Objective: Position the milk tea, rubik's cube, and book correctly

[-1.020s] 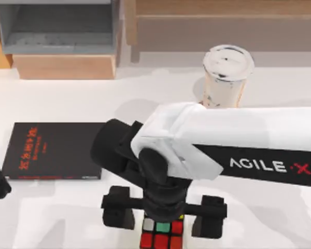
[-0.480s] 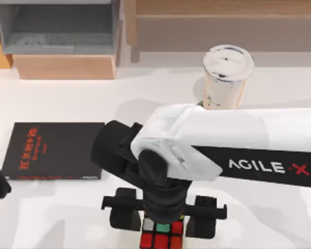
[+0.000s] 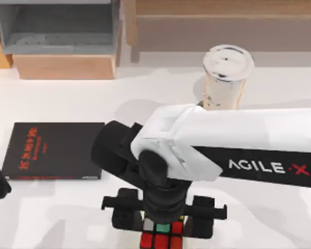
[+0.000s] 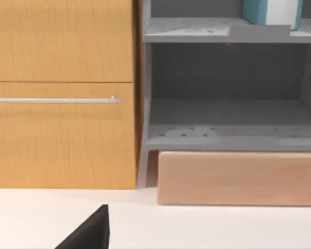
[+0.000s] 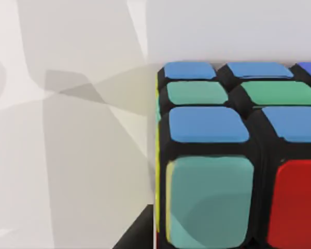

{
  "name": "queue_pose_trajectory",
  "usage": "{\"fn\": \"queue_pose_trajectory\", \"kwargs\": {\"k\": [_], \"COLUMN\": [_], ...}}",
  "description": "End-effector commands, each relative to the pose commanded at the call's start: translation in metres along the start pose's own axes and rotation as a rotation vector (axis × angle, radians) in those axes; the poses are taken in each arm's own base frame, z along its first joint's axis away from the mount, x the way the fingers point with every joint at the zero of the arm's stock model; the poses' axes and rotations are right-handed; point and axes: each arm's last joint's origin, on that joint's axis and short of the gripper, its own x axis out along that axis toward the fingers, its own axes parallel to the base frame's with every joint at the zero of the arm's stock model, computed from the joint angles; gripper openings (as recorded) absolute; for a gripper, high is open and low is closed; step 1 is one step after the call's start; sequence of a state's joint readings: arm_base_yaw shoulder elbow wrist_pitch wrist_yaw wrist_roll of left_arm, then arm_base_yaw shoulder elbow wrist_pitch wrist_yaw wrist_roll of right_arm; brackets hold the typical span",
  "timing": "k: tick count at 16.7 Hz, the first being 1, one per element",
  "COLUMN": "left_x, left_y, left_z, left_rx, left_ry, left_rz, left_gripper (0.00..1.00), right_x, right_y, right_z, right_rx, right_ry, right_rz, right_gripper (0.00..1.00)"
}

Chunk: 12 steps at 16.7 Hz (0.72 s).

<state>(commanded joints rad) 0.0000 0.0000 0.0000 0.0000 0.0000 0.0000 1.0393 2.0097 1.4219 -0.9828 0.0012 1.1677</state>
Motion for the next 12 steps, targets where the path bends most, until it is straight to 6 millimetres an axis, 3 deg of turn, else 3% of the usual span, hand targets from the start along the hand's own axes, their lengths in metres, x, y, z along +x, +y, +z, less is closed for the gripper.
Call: {"fn": "queue_pose_trajectory", "kwargs": {"k": [8,12], "left_x": [0.0000,0.0000], "left_y": [0.0000,0.0000], "left_z": [0.0000,0.0000], "left_rx": [0.000,0.000], "left_ry": [0.000,0.000], "left_rz": [0.000,0.000], "left_gripper": [1.00,1.00], "right_x": [0.0000,-0.0095], "right_y": [0.0000,-0.0002], "right_z": [0.0000,0.0011], "right_rx": [0.000,0.005], "right_ry": [0.000,-0.002], "right_rz": [0.000,0.001], "right_gripper": [0.00,0.00]}}
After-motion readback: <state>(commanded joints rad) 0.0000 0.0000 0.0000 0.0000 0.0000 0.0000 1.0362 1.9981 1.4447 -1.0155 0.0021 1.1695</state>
